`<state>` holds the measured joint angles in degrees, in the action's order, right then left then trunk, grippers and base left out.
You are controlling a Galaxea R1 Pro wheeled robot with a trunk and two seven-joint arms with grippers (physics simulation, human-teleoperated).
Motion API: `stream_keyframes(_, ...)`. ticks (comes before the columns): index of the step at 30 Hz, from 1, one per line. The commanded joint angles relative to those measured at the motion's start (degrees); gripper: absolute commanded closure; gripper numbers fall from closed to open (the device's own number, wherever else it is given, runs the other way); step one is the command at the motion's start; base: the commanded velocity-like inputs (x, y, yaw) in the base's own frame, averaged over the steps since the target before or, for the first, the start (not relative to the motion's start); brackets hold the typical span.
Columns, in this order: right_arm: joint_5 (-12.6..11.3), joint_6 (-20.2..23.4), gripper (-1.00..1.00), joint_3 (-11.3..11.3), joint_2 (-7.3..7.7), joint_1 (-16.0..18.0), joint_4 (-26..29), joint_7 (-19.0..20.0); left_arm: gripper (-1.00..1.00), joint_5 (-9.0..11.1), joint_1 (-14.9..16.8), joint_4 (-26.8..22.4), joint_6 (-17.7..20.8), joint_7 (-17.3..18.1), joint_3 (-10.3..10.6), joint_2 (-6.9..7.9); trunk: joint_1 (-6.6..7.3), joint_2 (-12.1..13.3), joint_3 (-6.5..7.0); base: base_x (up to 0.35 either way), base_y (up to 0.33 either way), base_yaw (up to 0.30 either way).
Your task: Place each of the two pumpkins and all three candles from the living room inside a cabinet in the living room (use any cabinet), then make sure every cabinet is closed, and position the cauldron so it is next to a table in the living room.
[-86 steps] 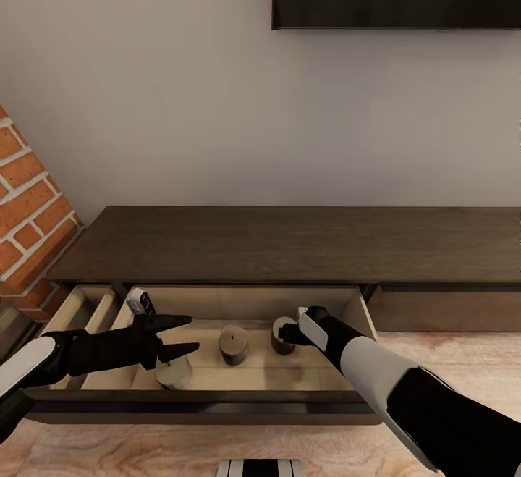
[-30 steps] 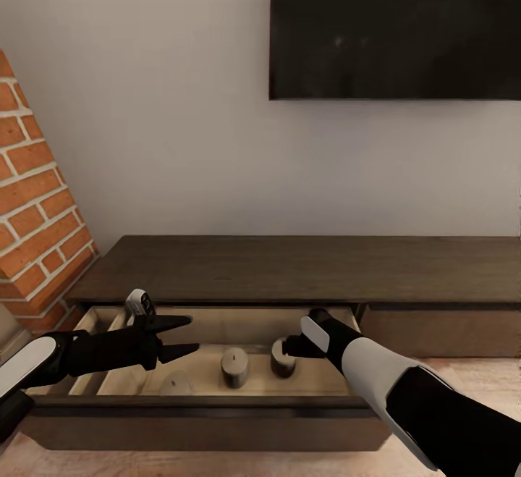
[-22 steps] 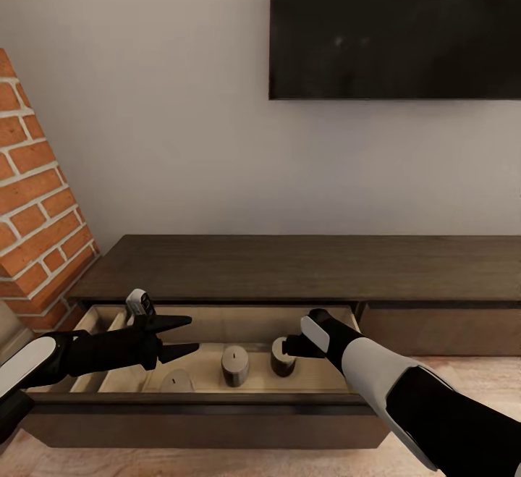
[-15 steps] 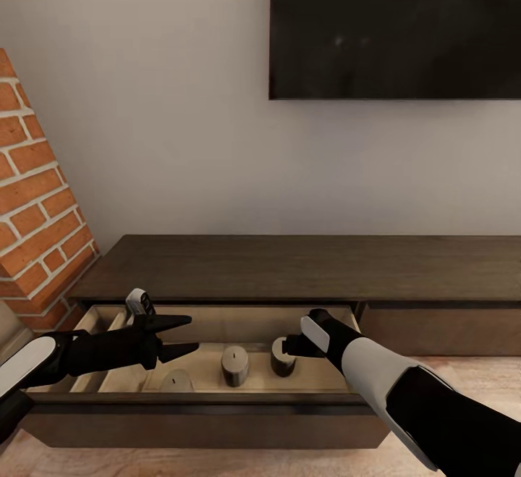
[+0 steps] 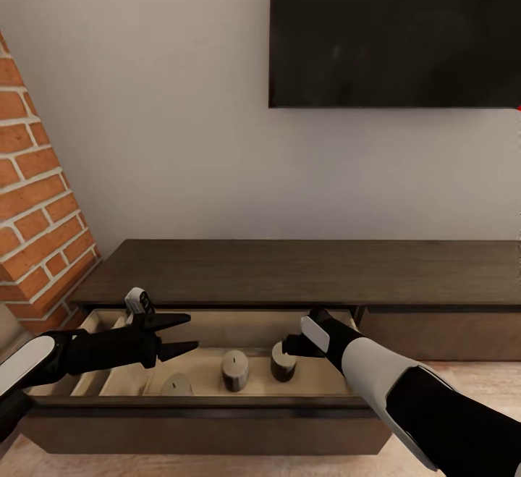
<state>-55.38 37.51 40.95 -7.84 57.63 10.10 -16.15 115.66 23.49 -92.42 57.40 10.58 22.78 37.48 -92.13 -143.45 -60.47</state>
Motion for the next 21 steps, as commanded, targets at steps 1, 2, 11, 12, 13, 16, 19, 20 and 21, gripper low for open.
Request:
stream_keyframes(1, -0.6, 0.2, -1.0, 0.4, 0.02, 0.0, 0.1, -0.4, -1.0, -0.4, 0.1, 0.0, 0.0, 0.6, 0.1, 0.05, 0.03, 0.0, 0.17, 0.0, 0.0, 0.0)
stream_keyframes(2, -0.6, 0.2, -1.0, 0.4, 0.02, 0.0, 0.1, -0.4, -1.0, -0.4, 0.1, 0.1, 0.0, 0.6, 0.1, 0.05, 0.06, 0.0, 0.4, 0.0, 0.0, 0.0)
stream_keyframes(11, -0.6, 0.1, -1.0, 0.3, 0.02, 0.0, 0.2, -0.3, -1.0, -0.4, 0.1, 0.1, 0.0, 0.3, 0.2, 0.05, 0.29, 0.1, 2.39, -0.053, 0.0, 0.0)
stream_keyframes(12, -0.6, 0.1, -1.0, 0.4, 0.02, 0.0, 0.3, -0.4, -1.0, -0.4, 0.1, 0.0, 0.0, 0.3, 0.2, 0.05, 0.32, 0.1, 2.61, -0.273, 0.0, 0.0)
stream_keyframes(13, -0.6, 0.2, -1.0, 0.4, 0.02, 0.0, 0.4, -0.4, -1.0, -0.4, 0.1, 0.1, 0.0, 0.3, 0.2, 0.05, 0.34, 0.2, 2.83, -0.288, 0.0, 0.0)
stream_keyframes(16, -0.5, 0.2, -1.0, 0.4, 0.02, 0.0, 0.5, -0.5, -1.0, -0.4, 0.1, 0.1, 0.0, 0.1, 0.2, 0.05, 0.42, 0.2, 3.5, -0.154, 0.0, 0.0)
stream_keyframes(19, -0.6, 0.2, -1.0, 0.3, 0.06, 0.0, 0.7, -0.7, -1.0, -0.4, 0.1, 0.2, 0.0, 0.1, 0.2, 0.05, 0.83, 0.9, 4.09, -0.042, 0.0, 0.0)
stream_keyframes(20, -0.6, 0.2, -1.0, 0.3, 0.05, 0.0, 0.7, -0.7, -1.0, -0.4, 0.1, 0.2, 0.0, 0.1, 0.2, 0.03, 1.05, 1.3, 4.27, -0.071, 0.0, 0.0)
stream_keyframes(21, -0.6, 0.2, -1.0, 0.3, 0.07, 0.0, 0.8, -0.8, -1.0, -0.4, 0.1, 0.2, 0.0, 0.0, 0.2, 0.04, 1.27, 1.7, 4.45, -0.164, 0.0, 0.0)
